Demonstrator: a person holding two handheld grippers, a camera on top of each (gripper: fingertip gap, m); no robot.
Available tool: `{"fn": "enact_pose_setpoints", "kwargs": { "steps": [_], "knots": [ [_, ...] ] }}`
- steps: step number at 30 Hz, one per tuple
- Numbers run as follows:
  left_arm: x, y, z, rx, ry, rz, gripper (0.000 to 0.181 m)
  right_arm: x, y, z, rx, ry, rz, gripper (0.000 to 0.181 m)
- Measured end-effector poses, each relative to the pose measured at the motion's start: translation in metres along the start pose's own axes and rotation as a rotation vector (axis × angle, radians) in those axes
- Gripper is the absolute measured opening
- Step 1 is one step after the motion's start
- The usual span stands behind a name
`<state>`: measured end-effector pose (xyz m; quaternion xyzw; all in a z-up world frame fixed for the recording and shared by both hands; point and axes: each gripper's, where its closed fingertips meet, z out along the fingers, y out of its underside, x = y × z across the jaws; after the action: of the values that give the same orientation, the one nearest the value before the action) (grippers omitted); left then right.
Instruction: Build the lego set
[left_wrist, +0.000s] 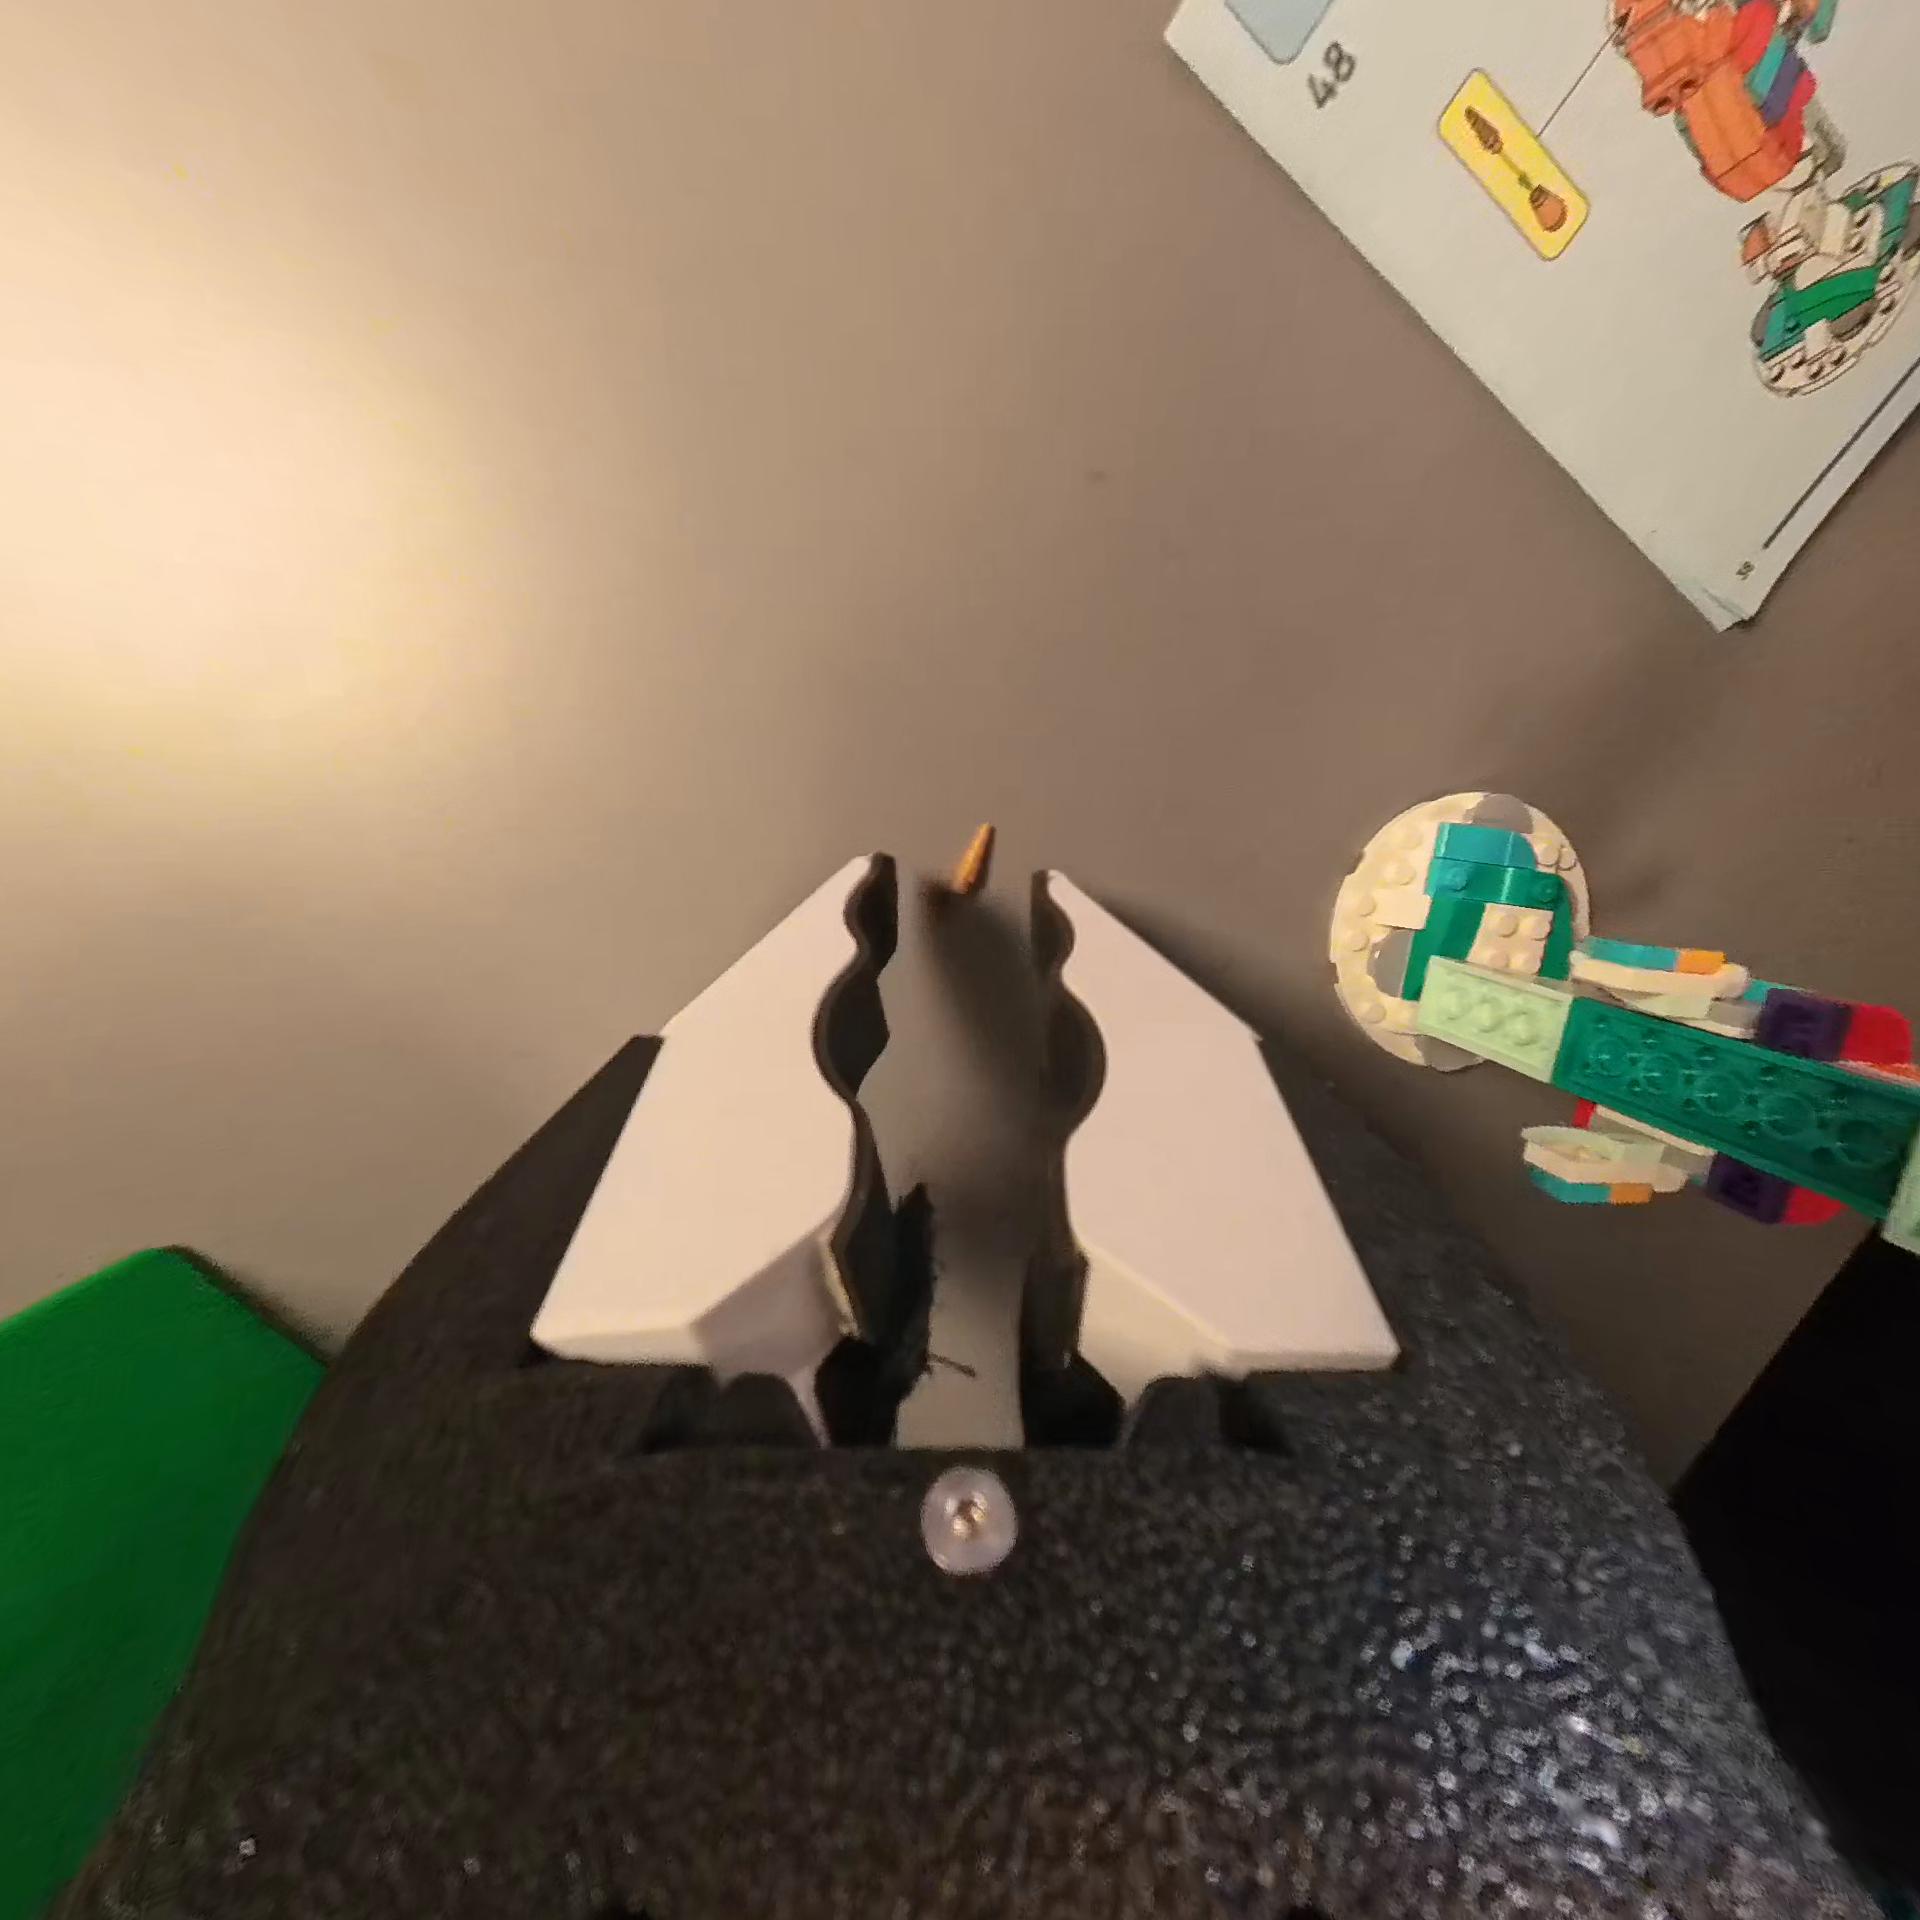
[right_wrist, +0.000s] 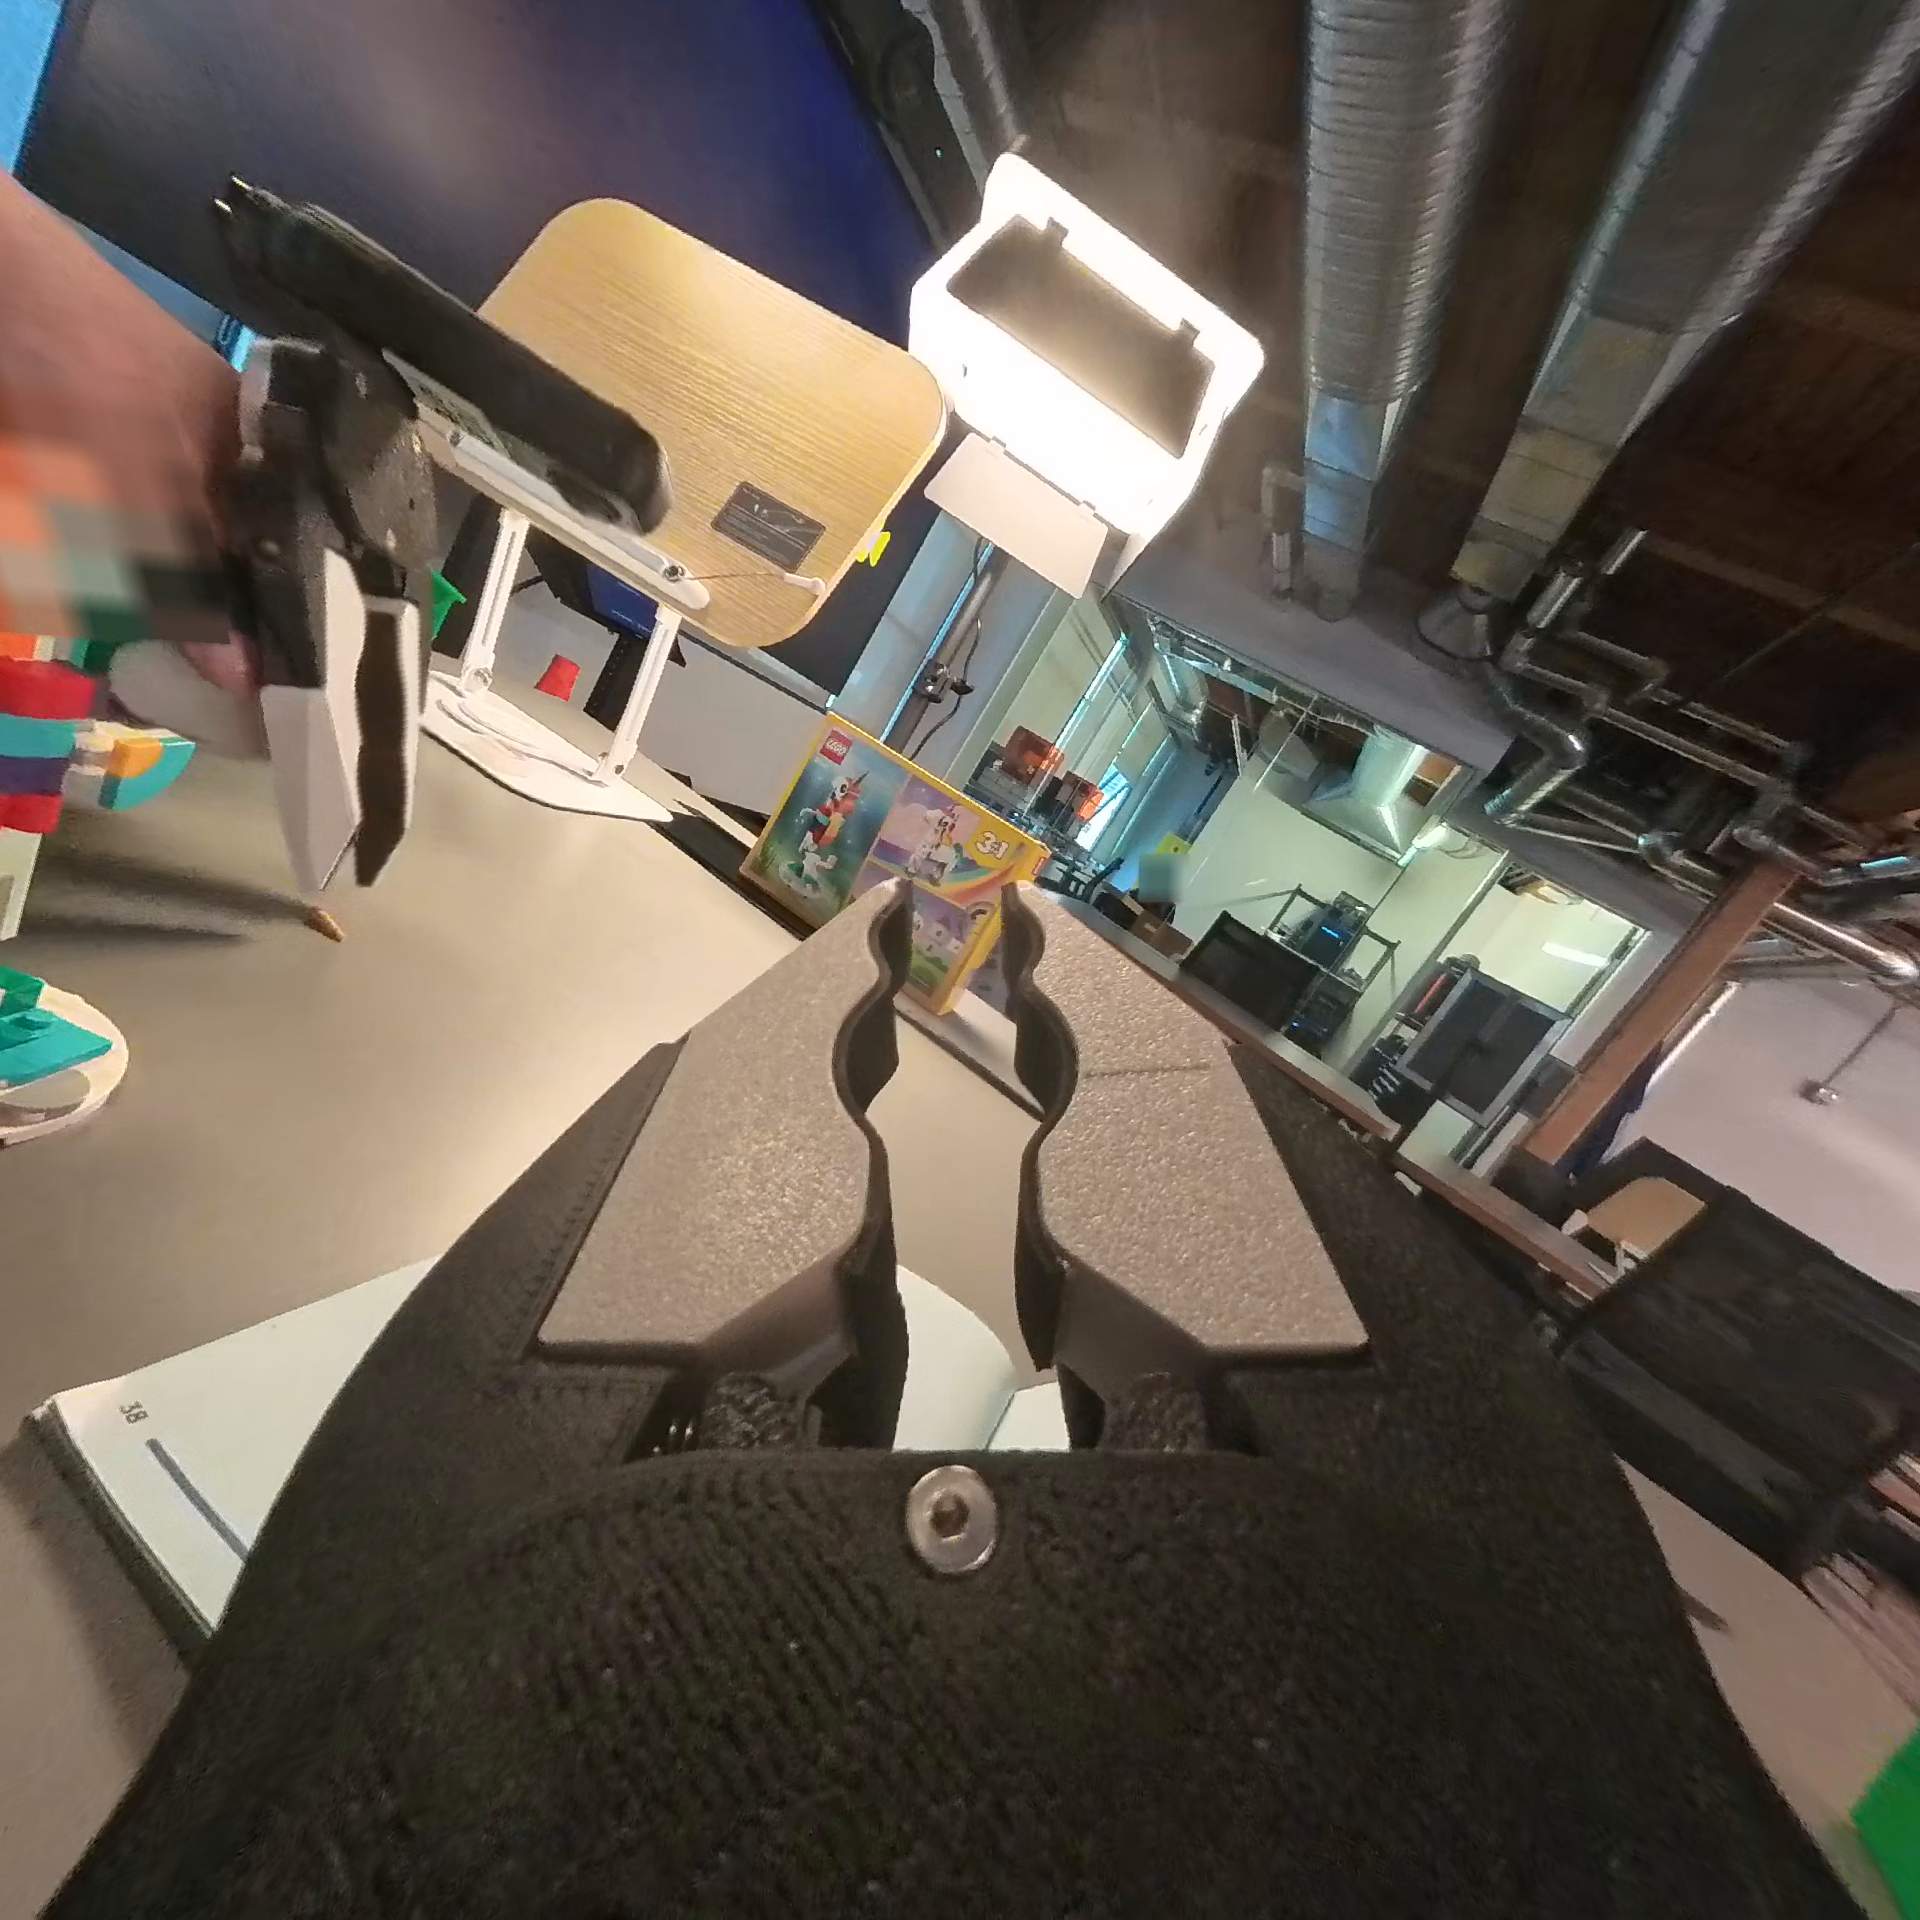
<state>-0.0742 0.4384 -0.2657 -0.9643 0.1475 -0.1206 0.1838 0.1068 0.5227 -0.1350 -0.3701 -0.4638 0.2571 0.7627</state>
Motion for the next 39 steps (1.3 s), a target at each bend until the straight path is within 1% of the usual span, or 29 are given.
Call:
{"fn": "enact_pose_setpoints", "kwargs": {
  "steps": [1,5,7,9,10,12,13,15,17,19,22,24,27,31,35,39],
  "knots": [
    [-0.001,-0.001,-0.002,0.011,0.006,-0.012,0.026,0.0,0.0,0.0,0.001,0.001,0.001,0.015],
    [-0.006,-0.008,-0.01,0.058,0.038,-0.042,0.032,0.0,-0.002,-0.001,0.006,0.002,-0.007,0.015],
    [-0.006,-0.019,-0.028,0.131,0.051,-0.06,0.033,0.001,-0.003,-0.003,0.011,0.007,-0.02,0.014],
    [-0.008,-0.032,-0.061,0.235,0.032,-0.064,0.033,0.004,-0.003,-0.004,0.008,0.021,-0.024,0.014],
    [-0.012,-0.035,-0.082,0.282,0.001,-0.059,0.034,0.006,-0.002,-0.005,0.006,0.027,-0.02,0.014],
    [-0.023,-0.032,-0.124,0.348,-0.093,-0.056,0.036,0.009,0.0,-0.006,0.002,0.04,-0.008,0.014],
    [-0.031,-0.026,-0.144,0.365,-0.146,-0.066,0.037,0.011,0.0,-0.006,-0.001,0.047,-0.005,0.014],
    [-0.047,-0.004,-0.176,0.368,-0.237,-0.112,0.04,0.015,0.002,-0.006,-0.008,0.065,-0.009,0.014],
    [-0.061,0.024,-0.198,0.345,-0.293,-0.161,0.042,0.021,0.003,-0.007,-0.014,0.089,-0.016,0.014],
    [-0.075,0.056,-0.21,0.314,-0.342,-0.213,0.041,0.029,0.004,-0.009,-0.021,0.121,-0.022,0.014],
    [-0.091,0.101,-0.216,0.267,-0.393,-0.251,0.028,0.045,0.012,-0.012,-0.057,0.186,-0.059,0.014],
    [-0.103,0.13,-0.217,0.213,-0.457,-0.261,0.026,0.059,0.023,-0.016,-0.102,0.245,-0.074,0.014],
    [-0.11,0.16,-0.209,0.161,-0.479,-0.231,0.021,0.075,0.041,-0.022,-0.175,0.326,-0.043,0.014],
    [-0.115,0.174,-0.186,0.187,-0.407,-0.218,0.018,0.086,0.06,-0.024,-0.261,0.392,-0.053,0.014],
    [-0.118,0.184,-0.161,0.175,-0.321,-0.18,0.017,0.096,0.071,-0.027,-0.33,0.457,-0.075,0.013],
    [-0.118,0.188,-0.142,0.155,-0.245,-0.153,0.008,0.099,0.077,-0.028,-0.39,0.489,-0.13,0.014]
  ]
}}
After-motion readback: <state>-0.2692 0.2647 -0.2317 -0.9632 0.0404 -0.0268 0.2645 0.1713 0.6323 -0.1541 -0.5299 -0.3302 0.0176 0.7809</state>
